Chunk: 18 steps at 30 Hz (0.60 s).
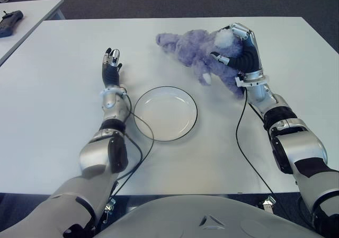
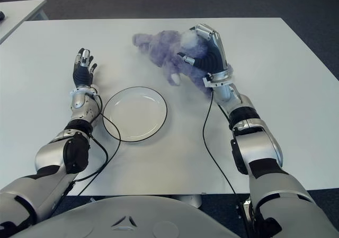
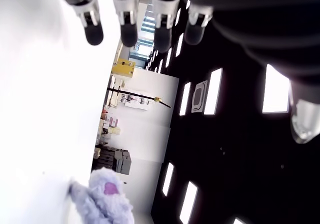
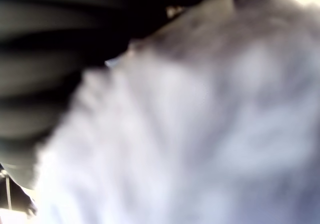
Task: Put the doll into the plate.
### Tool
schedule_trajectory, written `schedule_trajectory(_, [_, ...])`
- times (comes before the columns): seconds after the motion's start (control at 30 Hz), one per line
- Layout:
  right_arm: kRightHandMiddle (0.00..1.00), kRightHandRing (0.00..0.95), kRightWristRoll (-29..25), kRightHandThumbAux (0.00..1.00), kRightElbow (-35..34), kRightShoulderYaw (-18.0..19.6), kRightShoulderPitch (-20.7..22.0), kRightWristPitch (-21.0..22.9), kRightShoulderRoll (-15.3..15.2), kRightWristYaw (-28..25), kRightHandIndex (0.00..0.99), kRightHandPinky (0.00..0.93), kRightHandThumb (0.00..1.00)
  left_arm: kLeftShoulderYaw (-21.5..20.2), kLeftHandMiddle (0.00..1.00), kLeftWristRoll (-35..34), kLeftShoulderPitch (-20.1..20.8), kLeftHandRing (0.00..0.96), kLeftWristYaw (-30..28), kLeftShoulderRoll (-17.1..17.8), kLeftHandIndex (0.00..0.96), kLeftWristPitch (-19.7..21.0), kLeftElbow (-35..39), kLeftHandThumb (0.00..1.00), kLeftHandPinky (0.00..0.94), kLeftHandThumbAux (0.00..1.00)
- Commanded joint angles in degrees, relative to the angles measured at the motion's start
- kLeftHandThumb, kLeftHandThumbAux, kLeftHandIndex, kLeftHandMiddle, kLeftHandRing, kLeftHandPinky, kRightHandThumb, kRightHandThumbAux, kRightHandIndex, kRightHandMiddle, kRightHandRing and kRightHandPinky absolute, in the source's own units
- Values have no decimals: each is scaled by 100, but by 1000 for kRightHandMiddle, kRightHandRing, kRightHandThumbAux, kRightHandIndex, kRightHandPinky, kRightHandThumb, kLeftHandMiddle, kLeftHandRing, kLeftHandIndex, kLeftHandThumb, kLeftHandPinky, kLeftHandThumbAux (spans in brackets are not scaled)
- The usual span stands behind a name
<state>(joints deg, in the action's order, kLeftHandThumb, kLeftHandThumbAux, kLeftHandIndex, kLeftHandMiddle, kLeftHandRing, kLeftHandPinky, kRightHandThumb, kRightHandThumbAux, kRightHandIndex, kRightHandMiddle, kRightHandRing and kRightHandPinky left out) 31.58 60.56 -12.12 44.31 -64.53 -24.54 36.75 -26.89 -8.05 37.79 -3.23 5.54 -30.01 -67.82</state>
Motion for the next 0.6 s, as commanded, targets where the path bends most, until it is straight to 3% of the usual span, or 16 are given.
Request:
schedule_trajectory(0.03, [907,890,259,746,-160,89,216,-194,-116,350,828,893,400,-181,102,-239,-1296,68,54,-503,35,397,-830,0,26,446])
schedule_trajectory(0.6, [912,893,549,758,-427,127,346,81,-239,779,820,888,403,-174,104,-223,-1289,68,50,-535,24,355,-828,0,14,427])
